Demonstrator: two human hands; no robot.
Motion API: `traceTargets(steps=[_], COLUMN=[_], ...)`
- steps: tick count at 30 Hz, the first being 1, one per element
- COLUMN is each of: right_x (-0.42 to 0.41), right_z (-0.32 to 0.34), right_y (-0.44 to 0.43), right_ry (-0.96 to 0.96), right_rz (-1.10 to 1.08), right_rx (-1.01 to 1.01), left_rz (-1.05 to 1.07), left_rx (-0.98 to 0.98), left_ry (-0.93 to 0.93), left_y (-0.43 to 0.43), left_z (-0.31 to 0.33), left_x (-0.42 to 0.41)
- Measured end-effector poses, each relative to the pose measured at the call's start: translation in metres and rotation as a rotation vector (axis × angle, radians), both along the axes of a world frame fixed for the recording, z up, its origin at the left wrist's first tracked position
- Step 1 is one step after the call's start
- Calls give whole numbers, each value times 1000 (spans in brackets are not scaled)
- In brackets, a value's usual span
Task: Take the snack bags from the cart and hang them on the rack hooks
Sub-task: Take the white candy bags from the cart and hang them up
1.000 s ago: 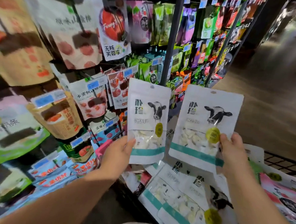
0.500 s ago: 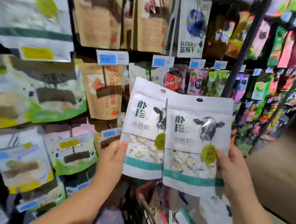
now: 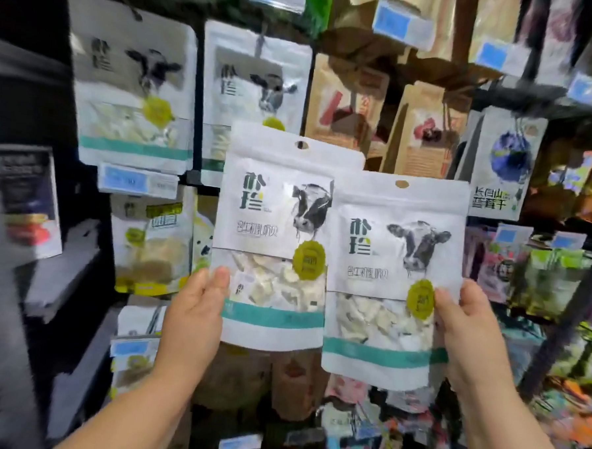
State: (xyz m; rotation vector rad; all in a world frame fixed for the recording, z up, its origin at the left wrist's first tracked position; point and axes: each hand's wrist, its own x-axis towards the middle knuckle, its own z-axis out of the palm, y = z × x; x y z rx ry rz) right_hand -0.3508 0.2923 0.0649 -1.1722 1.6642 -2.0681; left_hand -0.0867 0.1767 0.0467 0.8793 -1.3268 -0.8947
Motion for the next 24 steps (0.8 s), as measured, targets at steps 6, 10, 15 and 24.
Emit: traceTargets(steps=[6, 10, 15, 24], right_x=[28, 47, 68, 92], right_z=[31, 49, 73, 100], right_y=[-43, -69, -101, -129], right_ry=[-39, -38, -27, -96], right_rz=[94, 167, 221, 291], right_rx=[-29, -42, -43, -14], left_rz=[62, 109, 133, 26], left_rx=[-20, -19, -17, 52], left_ry=[32, 67, 149, 315], left_y=[-16, -32, -47, -70], left_z=[24, 36, 55, 79], left_x=[33, 49, 70, 98])
